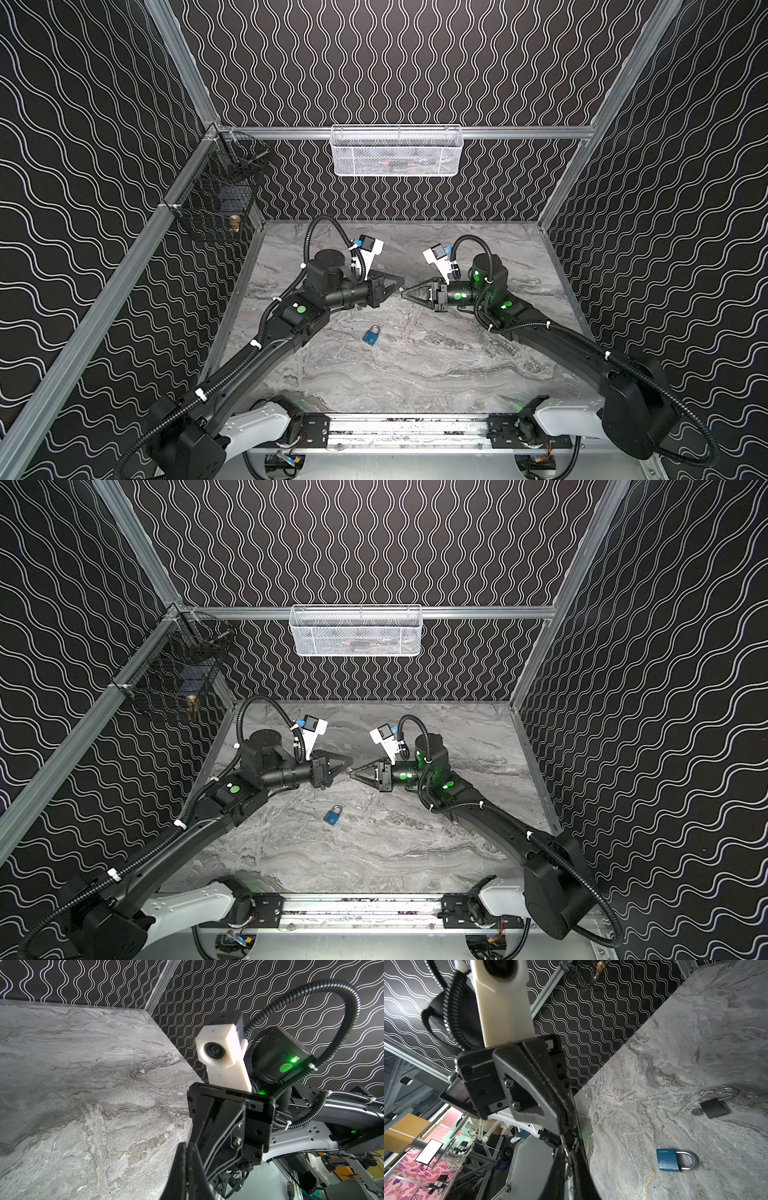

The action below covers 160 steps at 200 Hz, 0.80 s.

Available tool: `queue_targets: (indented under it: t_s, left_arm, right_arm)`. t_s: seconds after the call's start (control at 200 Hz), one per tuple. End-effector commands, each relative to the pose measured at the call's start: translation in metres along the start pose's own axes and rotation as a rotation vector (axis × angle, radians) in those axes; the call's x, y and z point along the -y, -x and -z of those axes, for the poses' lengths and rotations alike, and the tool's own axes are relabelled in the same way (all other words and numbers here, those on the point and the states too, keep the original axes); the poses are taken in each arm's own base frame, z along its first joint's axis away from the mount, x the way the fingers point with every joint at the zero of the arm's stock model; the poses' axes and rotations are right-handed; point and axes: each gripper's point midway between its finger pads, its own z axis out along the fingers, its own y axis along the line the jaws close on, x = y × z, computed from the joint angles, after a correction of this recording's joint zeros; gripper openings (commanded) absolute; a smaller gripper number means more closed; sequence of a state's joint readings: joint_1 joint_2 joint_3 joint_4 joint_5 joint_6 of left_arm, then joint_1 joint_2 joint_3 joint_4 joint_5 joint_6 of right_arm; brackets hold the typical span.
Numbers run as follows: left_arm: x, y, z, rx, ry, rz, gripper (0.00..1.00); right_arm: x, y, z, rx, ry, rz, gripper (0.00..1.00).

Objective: Unlock with the key
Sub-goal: 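Lower the left gripper over the blue padlock while the right arm lowers the key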

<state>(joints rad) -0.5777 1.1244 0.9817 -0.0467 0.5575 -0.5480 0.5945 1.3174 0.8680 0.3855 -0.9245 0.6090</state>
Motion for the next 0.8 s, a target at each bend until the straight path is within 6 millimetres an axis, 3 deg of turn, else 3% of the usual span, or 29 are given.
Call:
queue_targets:
  t_s: [0.0, 0.19, 0.25, 0.295, 0.37, 0.42, 0.581, 0.796]
  left_arm:
    - [-0.005, 0.006, 0.000, 0.019, 0.031, -0.023, 0.00]
    - [-0.004, 0.009, -0.001, 0.021, 0.035, -0.020, 0.00]
    - [-0.004, 0.012, 0.001, 0.024, 0.046, -0.020, 0.23]
    - [-0.004, 0.015, 0.003, 0.033, 0.056, -0.020, 0.35]
    - [-0.004, 0.019, 0.007, 0.050, 0.079, -0.018, 0.49]
    - [-0.009, 0.020, 0.012, 0.064, 0.120, -0.011, 0.53]
    - [-0.037, 0.010, 0.025, 0.081, 0.274, 0.028, 0.61]
    - [-0.101, -0.046, 0.033, -0.076, 0.554, 0.131, 0.69]
  right_arm:
    - [-0.013, 0.002, 0.001, -0.006, 0.042, 0.040, 0.05]
    - [-0.015, 0.004, 0.003, 0.001, 0.028, 0.040, 0.00]
    - [-0.013, 0.004, 0.005, 0.003, 0.000, 0.032, 0.00]
    - [-0.010, 0.003, 0.006, 0.004, -0.027, 0.025, 0.00]
    - [-0.004, 0.000, 0.010, 0.009, -0.072, 0.012, 0.00]
    - [-0.003, -0.004, 0.012, 0.007, -0.086, 0.003, 0.00]
    - [0.019, -0.017, 0.022, -0.001, -0.232, -0.080, 0.00]
    - [0.054, -0.042, 0.038, 0.002, -0.420, -0.219, 0.00]
